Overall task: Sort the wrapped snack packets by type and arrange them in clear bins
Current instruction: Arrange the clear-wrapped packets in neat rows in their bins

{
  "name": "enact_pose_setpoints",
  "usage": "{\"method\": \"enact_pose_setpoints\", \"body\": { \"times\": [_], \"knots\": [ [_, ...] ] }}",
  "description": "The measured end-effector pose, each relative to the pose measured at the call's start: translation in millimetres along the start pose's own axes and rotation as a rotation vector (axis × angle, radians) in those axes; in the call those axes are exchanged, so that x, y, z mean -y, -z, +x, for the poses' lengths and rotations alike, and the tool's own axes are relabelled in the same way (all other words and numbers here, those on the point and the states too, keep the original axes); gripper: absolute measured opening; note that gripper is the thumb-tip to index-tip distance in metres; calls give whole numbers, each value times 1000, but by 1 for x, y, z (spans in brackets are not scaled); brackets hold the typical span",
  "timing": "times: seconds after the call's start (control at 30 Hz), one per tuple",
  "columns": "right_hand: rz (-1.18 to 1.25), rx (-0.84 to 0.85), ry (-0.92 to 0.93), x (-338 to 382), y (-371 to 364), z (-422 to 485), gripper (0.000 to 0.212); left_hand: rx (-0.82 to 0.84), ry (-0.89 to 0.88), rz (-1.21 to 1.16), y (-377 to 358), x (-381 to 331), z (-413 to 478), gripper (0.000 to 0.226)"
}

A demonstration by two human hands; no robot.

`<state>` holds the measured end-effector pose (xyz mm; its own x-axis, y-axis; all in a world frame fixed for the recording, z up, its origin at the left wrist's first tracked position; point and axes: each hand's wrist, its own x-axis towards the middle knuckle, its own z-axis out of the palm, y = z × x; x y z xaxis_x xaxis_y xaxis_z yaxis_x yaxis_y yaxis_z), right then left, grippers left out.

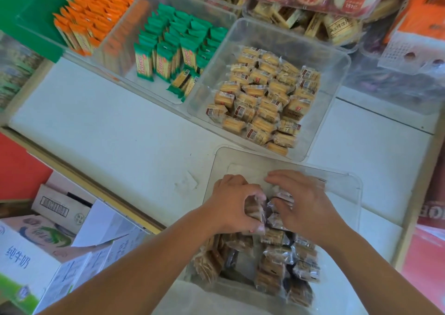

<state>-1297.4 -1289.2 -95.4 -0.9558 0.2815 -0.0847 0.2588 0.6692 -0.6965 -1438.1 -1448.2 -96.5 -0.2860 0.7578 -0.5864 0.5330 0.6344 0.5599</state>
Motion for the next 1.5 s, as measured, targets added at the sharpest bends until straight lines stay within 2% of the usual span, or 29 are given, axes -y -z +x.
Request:
{"method": "enact_pose_setpoints", "body": {
  "times": [0.1,0.17,0.2,0.3,0.4,0.47,0.63,0.73,0.83,1.0,1.07,1.13,1.27,1.4,1.5],
  "knots": [
    [119,281,-86,19,6,4,80,-108,-65,-167,0,5,-22,58],
    [176,434,-173,26,9,9,87,-166,-88,-262,3,4,-33,51],
    [183,458,-204,29,10,12,87,-187,-91,-308,6,4,-37,49],
    [241,401,-290,34,13,24,76,-191,-76,-388,14,1,-43,53],
    [283,265,-323,30,12,27,64,-212,-20,-415,20,-3,-47,77],
    [289,161,-321,30,11,25,52,-266,18,-412,22,-6,-48,82],
    [308,61,-418,36,7,19,38,-359,57,-453,22,-10,-50,64],
    [332,70,-451,36,10,16,40,-376,-18,-427,24,-6,-49,50],
    [440,183,-408,43,20,15,41,-296,-99,-471,24,-4,-52,44],
    [445,323,-395,47,26,12,61,-285,-97,-507,25,-4,-54,66],
    [455,338,-393,49,27,14,71,-357,-129,-398,25,-4,-52,72],
    [442,318,-396,51,27,16,72,-388,-212,-323,26,-7,-50,74],
    [372,195,-440,48,26,21,62,-402,-302,-379,36,4,-46,65],
    [181,51,-411,49,17,23,61,-557,-228,-87,46,48,-47,44],
    [49,8,-346,54,-11,23,62,-488,-225,-32,42,65,-52,45]
  ]
}}
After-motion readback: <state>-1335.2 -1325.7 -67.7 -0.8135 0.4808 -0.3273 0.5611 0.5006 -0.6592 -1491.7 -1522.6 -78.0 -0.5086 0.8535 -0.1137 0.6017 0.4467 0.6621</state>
